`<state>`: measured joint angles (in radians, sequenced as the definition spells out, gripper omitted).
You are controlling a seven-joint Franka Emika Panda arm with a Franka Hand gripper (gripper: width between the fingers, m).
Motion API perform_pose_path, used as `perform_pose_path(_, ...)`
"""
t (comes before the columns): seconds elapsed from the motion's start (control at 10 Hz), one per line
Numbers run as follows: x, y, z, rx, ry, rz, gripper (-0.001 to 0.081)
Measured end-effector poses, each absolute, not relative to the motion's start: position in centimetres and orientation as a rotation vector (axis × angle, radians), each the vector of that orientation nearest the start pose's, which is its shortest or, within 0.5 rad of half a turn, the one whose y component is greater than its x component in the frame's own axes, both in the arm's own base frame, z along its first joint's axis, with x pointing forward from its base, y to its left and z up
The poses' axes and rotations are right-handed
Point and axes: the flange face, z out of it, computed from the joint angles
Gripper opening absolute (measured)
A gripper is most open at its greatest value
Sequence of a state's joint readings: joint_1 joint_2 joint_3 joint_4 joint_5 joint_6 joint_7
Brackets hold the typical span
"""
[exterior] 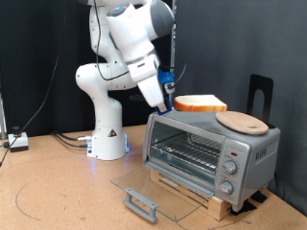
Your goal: Make a piece of toast with the oven
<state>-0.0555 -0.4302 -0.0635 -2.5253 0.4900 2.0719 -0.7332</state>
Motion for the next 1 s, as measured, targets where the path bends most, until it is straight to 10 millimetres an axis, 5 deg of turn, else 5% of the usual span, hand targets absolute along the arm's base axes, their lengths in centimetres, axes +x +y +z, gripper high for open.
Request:
perform_pose_path(0.5,38.7,-10.3,43.3,-2.670,-0.527,-0.199,0.0391)
perform_pose_path(0.7,38.5,-10.8,43.2,-2.669,-0.528,-0.203,0.0391)
perform_pose_path(1.0,38.2,-10.5,42.0,-2.619,-0.775,-0.226,0.0391)
